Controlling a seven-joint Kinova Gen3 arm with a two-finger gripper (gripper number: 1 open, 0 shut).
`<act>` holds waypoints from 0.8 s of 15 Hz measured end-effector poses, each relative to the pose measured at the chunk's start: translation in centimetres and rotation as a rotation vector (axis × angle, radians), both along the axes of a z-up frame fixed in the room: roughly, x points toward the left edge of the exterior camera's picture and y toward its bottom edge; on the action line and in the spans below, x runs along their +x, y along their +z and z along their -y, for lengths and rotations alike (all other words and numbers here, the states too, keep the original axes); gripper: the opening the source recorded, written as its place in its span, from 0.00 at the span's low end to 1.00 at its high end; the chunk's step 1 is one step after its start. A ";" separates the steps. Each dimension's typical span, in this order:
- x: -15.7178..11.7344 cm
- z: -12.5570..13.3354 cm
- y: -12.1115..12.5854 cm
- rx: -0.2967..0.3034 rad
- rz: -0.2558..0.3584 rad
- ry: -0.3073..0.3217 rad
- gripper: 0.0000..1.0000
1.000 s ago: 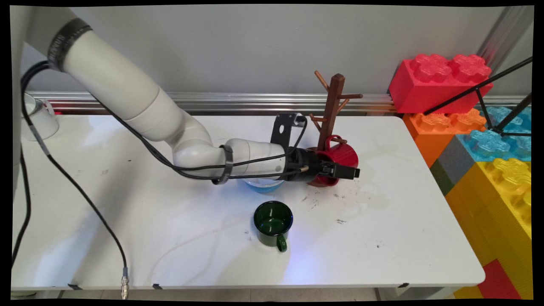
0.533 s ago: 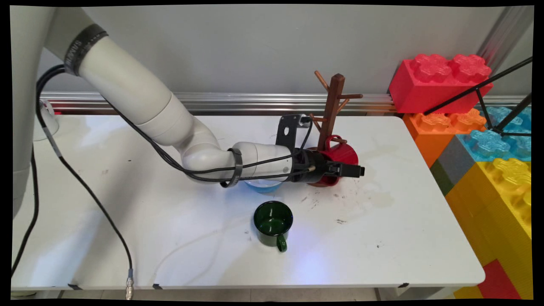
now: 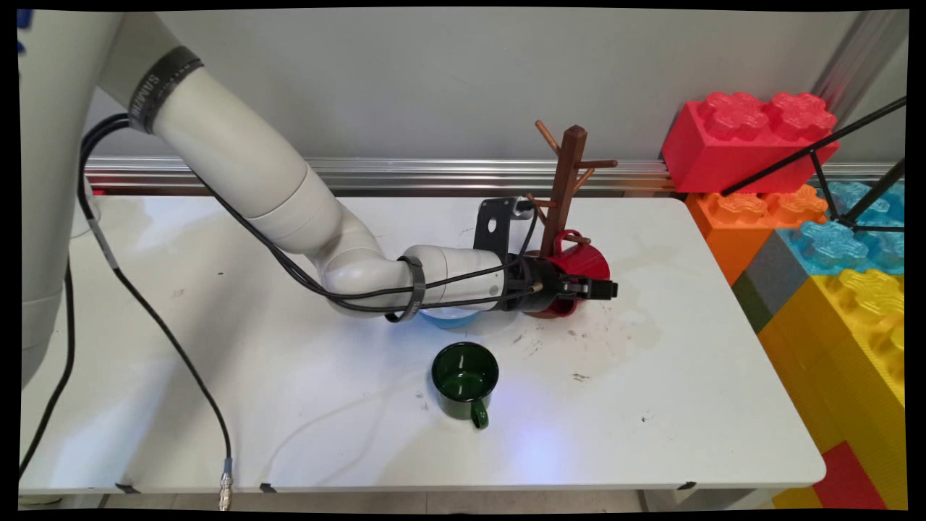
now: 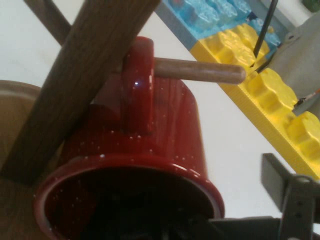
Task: Pick up the red mug from the rack, then place the picked object on the table
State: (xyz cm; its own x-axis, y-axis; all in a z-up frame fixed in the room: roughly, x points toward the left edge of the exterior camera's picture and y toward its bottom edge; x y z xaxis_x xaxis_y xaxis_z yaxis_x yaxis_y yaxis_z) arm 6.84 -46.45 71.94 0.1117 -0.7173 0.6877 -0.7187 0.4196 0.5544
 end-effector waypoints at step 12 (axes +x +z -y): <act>0.5 -0.2 -0.4 0.013 0.024 0.035 0.00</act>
State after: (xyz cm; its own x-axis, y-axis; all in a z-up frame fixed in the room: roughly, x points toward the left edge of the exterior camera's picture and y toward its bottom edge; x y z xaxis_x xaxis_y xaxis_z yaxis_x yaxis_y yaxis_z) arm 7.38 -46.29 71.59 0.1202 -0.7224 0.6810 -0.7460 0.3868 0.5420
